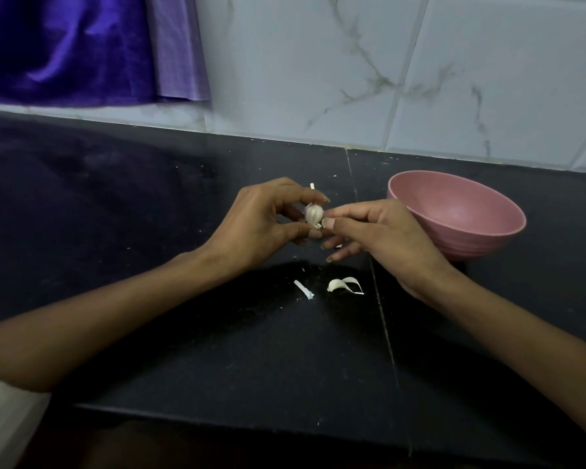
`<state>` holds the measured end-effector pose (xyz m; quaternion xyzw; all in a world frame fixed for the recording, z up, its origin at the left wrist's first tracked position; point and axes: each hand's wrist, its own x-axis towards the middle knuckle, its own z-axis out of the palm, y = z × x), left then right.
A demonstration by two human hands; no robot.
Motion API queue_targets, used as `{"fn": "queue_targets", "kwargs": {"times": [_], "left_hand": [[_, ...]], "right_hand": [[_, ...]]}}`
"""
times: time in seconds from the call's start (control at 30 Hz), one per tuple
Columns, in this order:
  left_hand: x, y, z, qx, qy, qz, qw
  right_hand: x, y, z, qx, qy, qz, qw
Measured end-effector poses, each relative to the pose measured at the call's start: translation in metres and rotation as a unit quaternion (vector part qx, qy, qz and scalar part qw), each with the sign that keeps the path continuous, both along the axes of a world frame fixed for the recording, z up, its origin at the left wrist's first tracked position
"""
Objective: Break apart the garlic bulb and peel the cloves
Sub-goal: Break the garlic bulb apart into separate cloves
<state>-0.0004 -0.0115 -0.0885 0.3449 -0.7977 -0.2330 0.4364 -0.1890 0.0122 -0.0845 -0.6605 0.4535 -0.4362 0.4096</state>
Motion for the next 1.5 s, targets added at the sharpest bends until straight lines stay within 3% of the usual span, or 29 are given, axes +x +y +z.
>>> {"fn": "queue_targets", "kwargs": {"times": [0.33, 0.87, 1.23, 1.5], "left_hand": [[0.000, 0.001, -0.001, 0.022, 0.022, 0.009, 0.999], [0.000, 0.006, -0.003, -0.107, -0.056, 0.032, 0.992], [-0.002, 0.009, -0.003, -0.140, -0.067, 0.035, 0.987], [-0.002, 0.005, -0.004, -0.129, -0.049, 0.054, 0.989]], "right_hand": [[-0.001, 0.000, -0.002, 0.035, -0.035, 0.009, 0.999], [0.007, 0.004, -0.005, 0.054, -0.062, 0.008, 0.997], [0.011, 0.004, -0.009, -0.037, 0.024, -0.030, 0.999], [0.010, 0.005, -0.004, 0.028, -0.076, -0.022, 0.996]]}}
